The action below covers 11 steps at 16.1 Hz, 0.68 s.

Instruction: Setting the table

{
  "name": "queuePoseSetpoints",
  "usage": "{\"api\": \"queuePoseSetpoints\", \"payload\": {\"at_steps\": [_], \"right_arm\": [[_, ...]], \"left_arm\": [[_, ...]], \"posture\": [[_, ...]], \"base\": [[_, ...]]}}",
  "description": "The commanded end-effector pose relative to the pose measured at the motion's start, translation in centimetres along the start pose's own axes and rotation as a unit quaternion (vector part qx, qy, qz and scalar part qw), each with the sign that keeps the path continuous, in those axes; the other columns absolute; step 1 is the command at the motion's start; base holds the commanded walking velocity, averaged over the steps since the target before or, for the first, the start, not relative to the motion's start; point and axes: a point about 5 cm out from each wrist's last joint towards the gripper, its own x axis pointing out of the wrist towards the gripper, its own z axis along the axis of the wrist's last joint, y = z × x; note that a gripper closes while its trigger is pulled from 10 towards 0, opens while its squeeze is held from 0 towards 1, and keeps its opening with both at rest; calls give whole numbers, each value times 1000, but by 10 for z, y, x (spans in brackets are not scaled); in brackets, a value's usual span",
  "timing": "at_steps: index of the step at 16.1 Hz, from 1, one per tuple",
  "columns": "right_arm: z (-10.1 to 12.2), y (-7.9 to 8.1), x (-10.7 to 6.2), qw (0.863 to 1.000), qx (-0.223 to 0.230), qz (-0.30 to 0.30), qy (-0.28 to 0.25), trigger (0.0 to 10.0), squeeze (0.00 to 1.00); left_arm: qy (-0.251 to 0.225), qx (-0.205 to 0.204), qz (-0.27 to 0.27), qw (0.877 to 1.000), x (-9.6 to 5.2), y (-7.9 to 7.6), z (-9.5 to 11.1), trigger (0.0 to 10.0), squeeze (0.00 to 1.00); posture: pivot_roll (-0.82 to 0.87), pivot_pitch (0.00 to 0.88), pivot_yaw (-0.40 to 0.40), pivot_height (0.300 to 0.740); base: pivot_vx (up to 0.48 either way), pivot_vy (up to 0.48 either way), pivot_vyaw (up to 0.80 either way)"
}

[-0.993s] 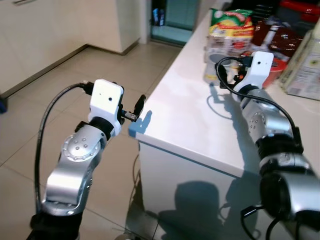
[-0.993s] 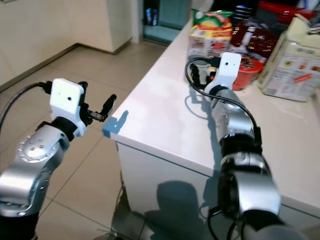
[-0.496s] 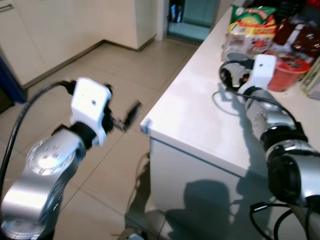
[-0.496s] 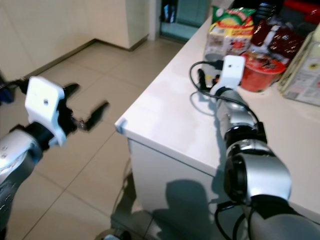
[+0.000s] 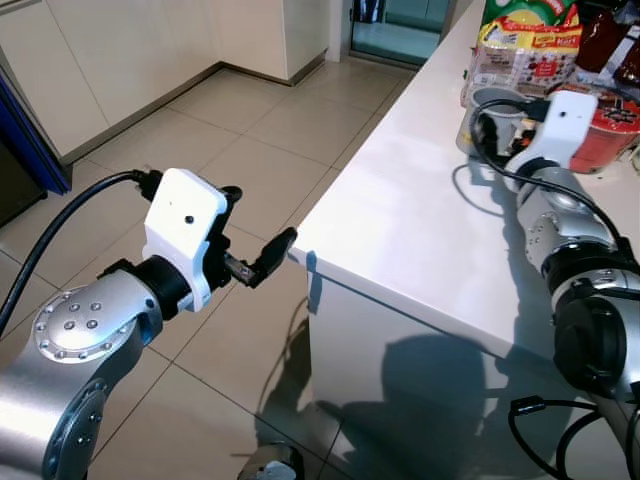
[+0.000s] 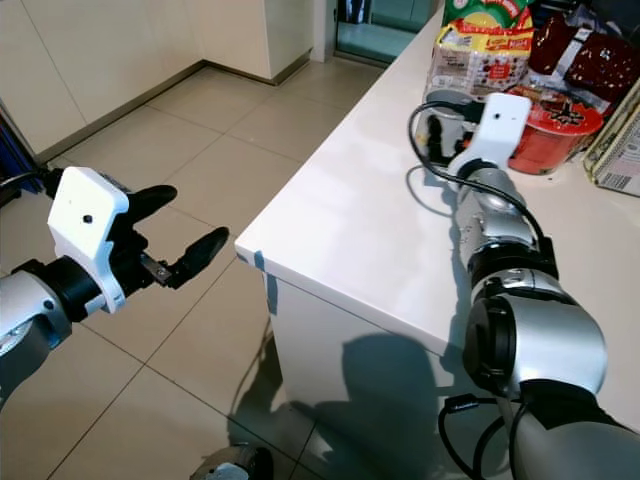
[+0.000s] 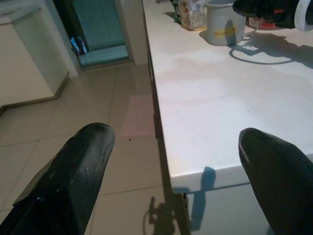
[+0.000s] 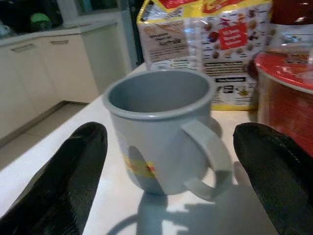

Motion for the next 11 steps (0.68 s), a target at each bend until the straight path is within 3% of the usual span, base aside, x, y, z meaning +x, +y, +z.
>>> {"api": "queuePoseSetpoints", "payload": {"at_steps": [1,3,4,5,8,11], "right_arm": [[7,-6,1,1000,-21,-16,-1,10000,1000],[6,-9,1,999,-41,-27,11,10000,1000],[5,-10,1,999,-44,-28,14,10000,835],[0,-8,1,999,-35,-14,37,10000,0],[-4,-1,1,998,-16,26,48,10000,0],[-4,1,1,998,-29,32,50,10000,0]], "left_arm": [[-4,9,-9,1000,-5,-2,6,10000,0],[1,9,-12,1000,-8,-2,7,10000,0],[2,9,-12,1000,-9,-2,7,10000,0],[7,13,-10,1000,-14,-1,8,10000,0],[14,18,-5,1000,-19,1,10,10000,0],[18,19,-1,1000,-21,3,12,10000,0]], "posture": [[406,120,46,740],[421,123,51,740],[427,124,52,740],[445,125,57,740],[463,124,61,740],[470,123,66,740]], "base": [[0,0,0],[0,0,0],[0,0,0],[0,0,0],[0,0,0],[0,0,0]]}}
